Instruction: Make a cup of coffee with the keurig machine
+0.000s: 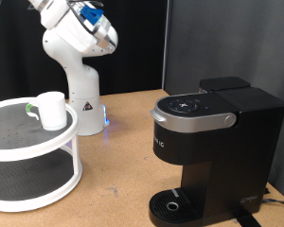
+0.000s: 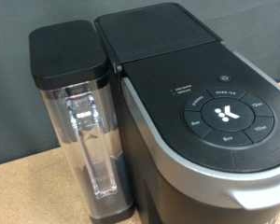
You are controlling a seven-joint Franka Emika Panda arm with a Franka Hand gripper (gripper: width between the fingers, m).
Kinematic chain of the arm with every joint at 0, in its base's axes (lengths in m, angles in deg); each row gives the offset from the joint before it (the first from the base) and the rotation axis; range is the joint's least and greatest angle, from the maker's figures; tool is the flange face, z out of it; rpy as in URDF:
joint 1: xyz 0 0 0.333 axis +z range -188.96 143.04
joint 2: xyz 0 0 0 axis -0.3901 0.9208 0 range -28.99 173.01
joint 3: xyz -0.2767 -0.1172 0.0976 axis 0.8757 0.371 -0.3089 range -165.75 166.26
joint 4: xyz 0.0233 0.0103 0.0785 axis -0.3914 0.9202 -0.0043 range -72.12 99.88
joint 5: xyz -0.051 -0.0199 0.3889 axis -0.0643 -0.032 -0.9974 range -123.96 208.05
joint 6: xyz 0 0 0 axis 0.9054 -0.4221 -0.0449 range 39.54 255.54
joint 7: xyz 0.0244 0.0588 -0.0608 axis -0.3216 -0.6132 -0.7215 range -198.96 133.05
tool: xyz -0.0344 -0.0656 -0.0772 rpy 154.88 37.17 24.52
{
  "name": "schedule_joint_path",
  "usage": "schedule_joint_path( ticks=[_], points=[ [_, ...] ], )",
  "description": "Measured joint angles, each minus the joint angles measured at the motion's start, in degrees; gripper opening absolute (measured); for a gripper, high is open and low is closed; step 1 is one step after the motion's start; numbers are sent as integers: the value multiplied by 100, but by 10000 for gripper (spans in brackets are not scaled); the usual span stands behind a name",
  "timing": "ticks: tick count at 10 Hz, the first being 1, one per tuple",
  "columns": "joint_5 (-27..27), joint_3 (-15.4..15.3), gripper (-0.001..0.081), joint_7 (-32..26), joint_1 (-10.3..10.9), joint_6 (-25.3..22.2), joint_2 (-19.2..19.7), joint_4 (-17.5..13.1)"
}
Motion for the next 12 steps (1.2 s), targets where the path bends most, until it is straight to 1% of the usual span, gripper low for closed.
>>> schedule_joint_path(
  ticks=[3,4,5,7,8,10,11,12],
  points=[
    [16,19,0,-11,-55,-30,-82,10],
    [83,88,0,-203,-55,-249,-82,-3],
    [274,241,0,-339,-72,-601,-83,-43],
    [801,442,0,-368,-241,-1070,-95,-173],
    [968,535,0,-368,-337,-1276,-97,-265],
    [1156,826,0,-497,-437,-1763,-103,-516],
    [1165,971,0,-555,-447,-1916,-106,-630],
    [1165,1027,0,-563,-451,-1994,-112,-686]
  ],
)
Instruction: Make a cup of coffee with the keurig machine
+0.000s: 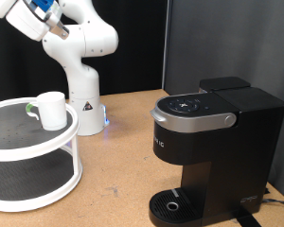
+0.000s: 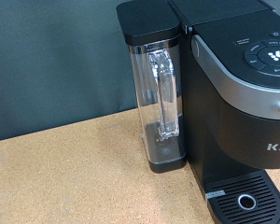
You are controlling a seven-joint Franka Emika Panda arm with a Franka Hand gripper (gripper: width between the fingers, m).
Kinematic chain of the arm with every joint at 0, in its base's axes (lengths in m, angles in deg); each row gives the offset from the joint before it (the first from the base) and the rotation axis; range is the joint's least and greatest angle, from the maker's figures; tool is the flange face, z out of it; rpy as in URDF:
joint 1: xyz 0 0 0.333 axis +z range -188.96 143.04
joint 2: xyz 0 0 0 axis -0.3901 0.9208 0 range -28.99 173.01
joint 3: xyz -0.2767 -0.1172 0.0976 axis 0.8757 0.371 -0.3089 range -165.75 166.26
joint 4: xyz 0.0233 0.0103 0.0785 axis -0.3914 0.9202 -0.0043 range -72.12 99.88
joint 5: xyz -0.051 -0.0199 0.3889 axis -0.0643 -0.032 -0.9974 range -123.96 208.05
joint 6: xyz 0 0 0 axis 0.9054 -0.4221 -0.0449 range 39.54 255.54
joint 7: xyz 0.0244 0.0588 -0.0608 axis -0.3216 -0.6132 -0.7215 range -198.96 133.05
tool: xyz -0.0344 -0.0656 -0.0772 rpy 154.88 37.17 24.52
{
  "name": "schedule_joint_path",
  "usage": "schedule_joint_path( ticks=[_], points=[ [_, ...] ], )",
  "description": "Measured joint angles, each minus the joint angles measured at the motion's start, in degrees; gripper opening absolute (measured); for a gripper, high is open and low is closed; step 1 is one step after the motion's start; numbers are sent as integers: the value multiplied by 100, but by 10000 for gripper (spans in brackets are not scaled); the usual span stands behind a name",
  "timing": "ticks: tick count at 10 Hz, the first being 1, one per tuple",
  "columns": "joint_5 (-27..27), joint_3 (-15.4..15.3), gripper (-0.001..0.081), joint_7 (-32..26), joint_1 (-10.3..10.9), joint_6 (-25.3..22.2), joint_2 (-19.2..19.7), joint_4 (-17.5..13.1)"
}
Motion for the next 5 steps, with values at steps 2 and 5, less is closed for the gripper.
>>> schedule_joint_path(
  ticks=[2,5],
  points=[
    [101,24,0,-139,0,-91,1,15],
    [809,381,0,-899,-63,-499,-9,-68]
  ],
)
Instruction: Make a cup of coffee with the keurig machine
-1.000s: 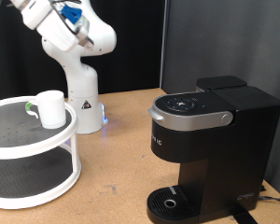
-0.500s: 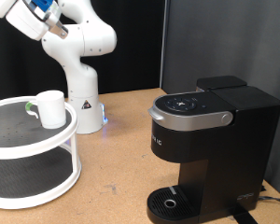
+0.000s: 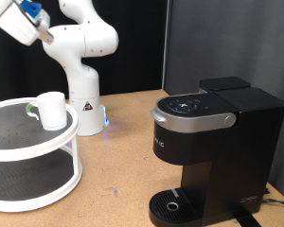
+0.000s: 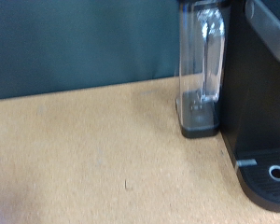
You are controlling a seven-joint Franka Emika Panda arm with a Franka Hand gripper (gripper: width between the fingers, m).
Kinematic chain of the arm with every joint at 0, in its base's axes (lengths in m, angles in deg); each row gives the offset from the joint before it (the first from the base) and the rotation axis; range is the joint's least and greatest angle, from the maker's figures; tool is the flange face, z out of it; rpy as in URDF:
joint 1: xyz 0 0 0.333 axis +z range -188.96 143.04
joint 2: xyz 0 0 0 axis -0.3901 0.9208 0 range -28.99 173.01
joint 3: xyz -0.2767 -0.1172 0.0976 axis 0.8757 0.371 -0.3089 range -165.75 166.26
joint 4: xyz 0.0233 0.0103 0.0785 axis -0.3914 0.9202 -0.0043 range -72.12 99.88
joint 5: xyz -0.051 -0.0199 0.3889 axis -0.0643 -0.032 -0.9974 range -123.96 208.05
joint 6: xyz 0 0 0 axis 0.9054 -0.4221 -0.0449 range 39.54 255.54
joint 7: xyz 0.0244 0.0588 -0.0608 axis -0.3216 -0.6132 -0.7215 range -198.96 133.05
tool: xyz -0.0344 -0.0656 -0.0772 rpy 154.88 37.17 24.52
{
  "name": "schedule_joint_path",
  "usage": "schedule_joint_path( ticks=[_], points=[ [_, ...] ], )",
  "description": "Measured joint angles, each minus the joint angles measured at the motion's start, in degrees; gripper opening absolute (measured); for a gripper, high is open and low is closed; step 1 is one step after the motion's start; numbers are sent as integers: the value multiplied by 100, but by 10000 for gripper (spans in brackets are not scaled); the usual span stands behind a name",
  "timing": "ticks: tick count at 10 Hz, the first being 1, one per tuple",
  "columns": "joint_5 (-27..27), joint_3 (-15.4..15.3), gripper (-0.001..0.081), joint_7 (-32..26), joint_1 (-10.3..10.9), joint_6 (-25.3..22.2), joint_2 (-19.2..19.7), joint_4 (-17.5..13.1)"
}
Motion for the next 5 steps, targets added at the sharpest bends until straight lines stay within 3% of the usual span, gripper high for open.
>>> schedule_joint_path(
  ticks=[3,5],
  points=[
    [192,492,0,-632,-128,-14,-38,-133],
    [219,753,0,-695,-141,-150,-29,-289]
  ],
)
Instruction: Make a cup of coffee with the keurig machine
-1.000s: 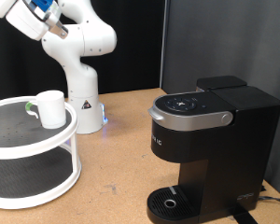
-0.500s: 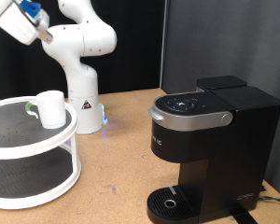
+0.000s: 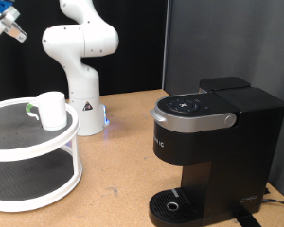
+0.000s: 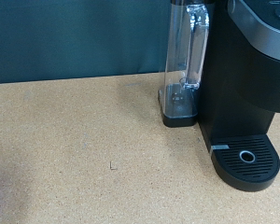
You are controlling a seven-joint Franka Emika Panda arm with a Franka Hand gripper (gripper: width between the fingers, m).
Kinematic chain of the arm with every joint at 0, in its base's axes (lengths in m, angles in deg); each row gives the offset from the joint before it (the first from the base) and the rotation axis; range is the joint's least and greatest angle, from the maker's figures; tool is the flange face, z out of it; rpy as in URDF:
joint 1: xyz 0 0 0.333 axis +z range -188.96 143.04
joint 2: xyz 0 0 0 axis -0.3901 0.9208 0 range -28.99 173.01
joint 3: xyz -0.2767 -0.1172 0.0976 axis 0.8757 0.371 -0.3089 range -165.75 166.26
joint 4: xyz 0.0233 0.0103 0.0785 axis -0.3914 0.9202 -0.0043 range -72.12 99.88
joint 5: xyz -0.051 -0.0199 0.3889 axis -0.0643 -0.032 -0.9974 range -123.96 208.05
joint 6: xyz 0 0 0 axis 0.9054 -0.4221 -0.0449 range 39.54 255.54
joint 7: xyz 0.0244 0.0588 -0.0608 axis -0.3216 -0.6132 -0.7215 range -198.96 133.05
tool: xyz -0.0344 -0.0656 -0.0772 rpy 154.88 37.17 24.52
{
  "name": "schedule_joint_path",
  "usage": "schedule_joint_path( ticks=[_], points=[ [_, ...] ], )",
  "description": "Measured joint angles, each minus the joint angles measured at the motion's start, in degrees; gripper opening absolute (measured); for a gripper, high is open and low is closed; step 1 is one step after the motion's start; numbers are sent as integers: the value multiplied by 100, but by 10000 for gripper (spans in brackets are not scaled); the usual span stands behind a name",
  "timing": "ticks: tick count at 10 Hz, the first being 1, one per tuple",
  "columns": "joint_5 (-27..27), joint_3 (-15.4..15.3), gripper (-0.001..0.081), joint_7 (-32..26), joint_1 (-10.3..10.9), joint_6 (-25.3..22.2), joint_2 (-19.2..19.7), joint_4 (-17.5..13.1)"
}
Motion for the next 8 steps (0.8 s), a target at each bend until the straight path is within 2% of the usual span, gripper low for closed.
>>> schedule_joint_path(
  ticks=[4,8],
  points=[
    [4,148,0,19,9,-265,150,-207],
    [4,148,0,3,26,-231,219,-212]
  ],
)
